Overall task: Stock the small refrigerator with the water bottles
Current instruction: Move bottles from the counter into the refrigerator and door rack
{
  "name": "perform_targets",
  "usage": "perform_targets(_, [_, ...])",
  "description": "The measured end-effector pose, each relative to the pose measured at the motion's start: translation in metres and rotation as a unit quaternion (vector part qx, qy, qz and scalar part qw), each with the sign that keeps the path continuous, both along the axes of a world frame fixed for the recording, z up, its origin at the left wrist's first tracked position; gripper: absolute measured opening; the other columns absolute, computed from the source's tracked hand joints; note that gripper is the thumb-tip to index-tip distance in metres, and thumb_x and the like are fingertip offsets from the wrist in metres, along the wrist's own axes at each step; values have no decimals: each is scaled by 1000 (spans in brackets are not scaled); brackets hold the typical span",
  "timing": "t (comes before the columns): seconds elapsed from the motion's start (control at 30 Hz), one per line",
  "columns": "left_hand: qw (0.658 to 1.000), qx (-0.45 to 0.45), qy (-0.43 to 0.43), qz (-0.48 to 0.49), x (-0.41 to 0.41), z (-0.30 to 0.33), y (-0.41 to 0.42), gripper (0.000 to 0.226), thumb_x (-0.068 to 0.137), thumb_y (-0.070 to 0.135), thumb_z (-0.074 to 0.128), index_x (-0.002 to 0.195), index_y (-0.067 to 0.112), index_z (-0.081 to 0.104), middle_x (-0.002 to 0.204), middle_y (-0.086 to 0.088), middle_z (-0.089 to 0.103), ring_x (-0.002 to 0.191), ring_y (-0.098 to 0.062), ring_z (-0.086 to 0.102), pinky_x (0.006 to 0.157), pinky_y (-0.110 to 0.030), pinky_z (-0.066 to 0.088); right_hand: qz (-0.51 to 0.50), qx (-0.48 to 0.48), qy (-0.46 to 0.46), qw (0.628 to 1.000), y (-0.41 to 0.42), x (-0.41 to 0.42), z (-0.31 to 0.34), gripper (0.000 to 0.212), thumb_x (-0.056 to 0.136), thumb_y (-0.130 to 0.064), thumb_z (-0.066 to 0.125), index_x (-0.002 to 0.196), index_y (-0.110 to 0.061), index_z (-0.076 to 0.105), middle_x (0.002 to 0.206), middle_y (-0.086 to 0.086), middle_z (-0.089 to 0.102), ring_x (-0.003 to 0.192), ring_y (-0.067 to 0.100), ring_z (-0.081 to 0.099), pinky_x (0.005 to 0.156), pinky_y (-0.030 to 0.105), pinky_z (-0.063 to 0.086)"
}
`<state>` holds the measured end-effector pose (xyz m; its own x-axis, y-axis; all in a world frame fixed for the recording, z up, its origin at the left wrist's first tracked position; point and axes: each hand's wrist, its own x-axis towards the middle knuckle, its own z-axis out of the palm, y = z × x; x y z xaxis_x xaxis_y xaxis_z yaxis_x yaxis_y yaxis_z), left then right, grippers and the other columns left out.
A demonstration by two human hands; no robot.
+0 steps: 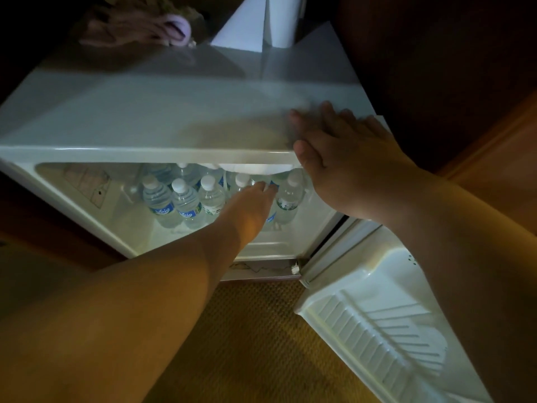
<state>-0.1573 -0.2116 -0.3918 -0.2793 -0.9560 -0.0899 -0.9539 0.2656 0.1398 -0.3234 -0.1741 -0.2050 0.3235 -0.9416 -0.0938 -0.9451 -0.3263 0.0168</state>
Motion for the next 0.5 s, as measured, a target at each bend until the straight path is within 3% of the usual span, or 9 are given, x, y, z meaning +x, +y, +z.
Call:
perform_targets(0.17, [1000, -17, -1, 10, -8, 1, -5, 60, 92, -8, 62, 148, 9, 47, 127, -15, 62, 114, -35, 67, 93, -46, 59, -3, -22, 8, 1000, 5, 0, -3, 57, 107, -53, 6, 161, -42, -10, 173, 8, -2, 159, 31, 2, 128, 49, 0])
perform_targets(0.5, [997, -62, 34, 25, -3, -19, -22, 51, 97, 2, 61, 147, 10, 51, 132, -17, 67, 118, -35, 66, 96, -49, 59, -13, -49, 12, 999, 6, 3, -11, 59, 106, -55, 5, 161, -40, -8, 173, 8, 1, 159, 30, 2, 127, 51, 3])
